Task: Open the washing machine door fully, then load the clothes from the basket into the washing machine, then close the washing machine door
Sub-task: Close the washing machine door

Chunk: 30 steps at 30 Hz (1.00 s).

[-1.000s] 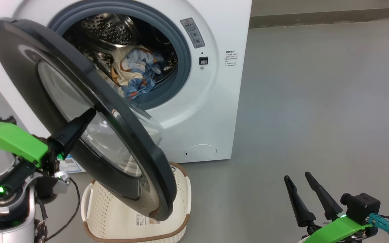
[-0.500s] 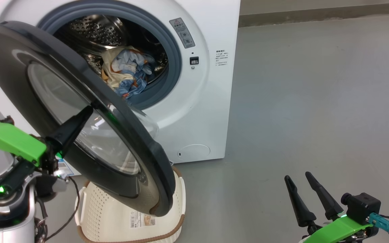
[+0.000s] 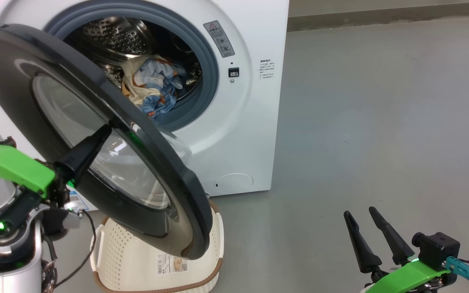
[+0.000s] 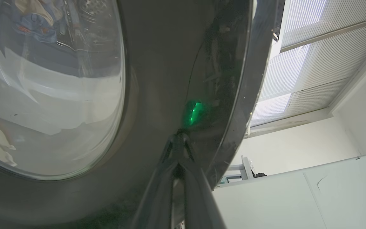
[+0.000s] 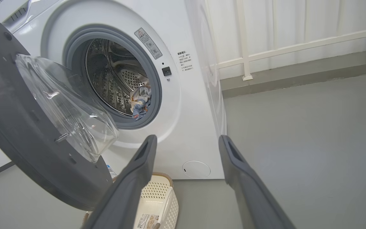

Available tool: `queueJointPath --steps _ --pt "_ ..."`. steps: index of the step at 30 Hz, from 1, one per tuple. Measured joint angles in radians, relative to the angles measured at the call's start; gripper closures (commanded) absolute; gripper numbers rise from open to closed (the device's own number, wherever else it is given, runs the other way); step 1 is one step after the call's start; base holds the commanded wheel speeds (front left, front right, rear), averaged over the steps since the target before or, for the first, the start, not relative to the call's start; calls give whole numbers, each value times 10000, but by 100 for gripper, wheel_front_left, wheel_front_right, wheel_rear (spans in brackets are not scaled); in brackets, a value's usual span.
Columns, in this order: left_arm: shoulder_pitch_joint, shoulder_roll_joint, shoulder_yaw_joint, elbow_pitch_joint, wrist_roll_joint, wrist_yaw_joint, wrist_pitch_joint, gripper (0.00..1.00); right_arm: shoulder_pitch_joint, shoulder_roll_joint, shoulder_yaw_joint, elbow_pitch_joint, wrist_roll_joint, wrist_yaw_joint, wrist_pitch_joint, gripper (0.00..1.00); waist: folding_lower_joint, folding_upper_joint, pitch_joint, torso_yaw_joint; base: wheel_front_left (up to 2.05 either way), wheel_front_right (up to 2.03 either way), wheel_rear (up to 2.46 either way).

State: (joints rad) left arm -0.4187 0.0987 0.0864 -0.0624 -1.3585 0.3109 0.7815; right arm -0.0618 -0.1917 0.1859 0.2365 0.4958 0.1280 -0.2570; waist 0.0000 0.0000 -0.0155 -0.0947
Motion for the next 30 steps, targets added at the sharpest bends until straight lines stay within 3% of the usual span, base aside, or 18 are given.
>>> queueJointPath --steps 19,22,26,30 --pt "47 46 -136 -6 203 -163 -86 100 1 -10 13 6 2 0 0 0 0 0 -142 371 0 0 0" --pt "62 228 -142 -35 374 -263 -119 71 1 -13 15 6 2 0 0 0 0 0 -159 420 0 0 0" --pt "332 449 -230 -157 740 -706 -253 47 1 -25 17 8 2 0 0 0 0 0 -183 477 0 0 0" --pt "696 614 -274 -255 1093 -1091 -541 0 2 -36 21 12 2 0 0 0 0 0 -210 523 0 0 0"
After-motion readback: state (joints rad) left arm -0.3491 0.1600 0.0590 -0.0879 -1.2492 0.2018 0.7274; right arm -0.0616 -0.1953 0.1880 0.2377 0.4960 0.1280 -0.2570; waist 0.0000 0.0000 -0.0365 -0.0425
